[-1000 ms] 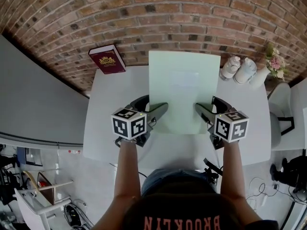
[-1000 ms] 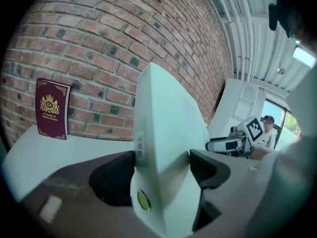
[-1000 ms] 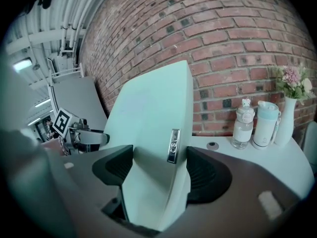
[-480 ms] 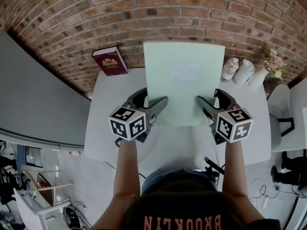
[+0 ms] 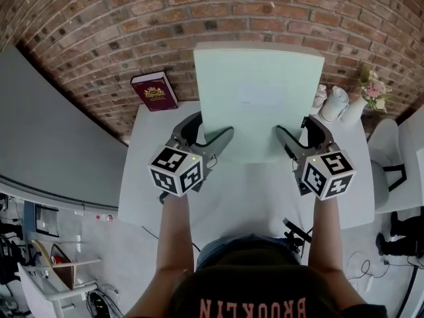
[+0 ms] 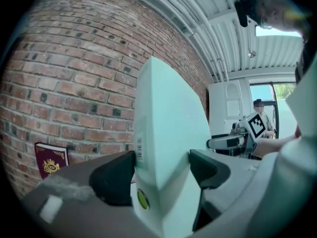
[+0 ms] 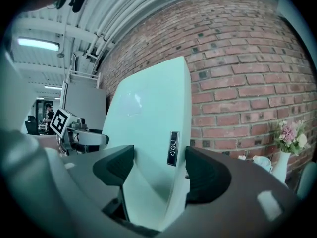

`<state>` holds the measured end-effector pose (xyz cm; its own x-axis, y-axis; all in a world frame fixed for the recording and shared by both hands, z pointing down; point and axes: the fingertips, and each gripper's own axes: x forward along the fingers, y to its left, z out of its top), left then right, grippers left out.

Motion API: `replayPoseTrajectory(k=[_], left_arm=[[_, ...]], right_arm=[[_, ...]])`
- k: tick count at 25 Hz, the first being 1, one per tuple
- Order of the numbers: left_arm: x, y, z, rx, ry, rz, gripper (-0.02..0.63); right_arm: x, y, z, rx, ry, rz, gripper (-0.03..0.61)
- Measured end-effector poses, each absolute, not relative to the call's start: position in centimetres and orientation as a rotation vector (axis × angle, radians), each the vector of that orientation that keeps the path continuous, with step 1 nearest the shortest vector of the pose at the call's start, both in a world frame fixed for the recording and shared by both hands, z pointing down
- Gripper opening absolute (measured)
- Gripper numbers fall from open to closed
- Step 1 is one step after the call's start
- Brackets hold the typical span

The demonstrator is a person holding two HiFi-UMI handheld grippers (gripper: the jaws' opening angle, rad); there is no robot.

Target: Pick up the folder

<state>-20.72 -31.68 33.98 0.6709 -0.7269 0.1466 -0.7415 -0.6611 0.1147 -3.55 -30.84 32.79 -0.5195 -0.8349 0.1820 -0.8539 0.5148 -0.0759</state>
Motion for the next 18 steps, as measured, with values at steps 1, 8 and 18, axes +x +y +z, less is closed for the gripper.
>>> replayPoseTrajectory(k=[1, 8, 18], left_arm=[[-20.8, -31.7, 33.5, 2.735, -1.217, 0.135, 0.364], [-21.3, -31.7, 31.0, 2.803, -1.275, 0.116, 0.364], [-21.6, -31.7, 28.5, 2.873, -1.306, 0.051, 0.364]], right_arm=[[-3.6, -30.9, 32.3, 1.478, -2.629, 0.209, 0.33], [-4.3, -30.7, 29.4, 1.516, -2.638, 0.047, 0.328], [-4.6, -30.3, 26.8, 1.574, -2.663, -0.103, 0.327]])
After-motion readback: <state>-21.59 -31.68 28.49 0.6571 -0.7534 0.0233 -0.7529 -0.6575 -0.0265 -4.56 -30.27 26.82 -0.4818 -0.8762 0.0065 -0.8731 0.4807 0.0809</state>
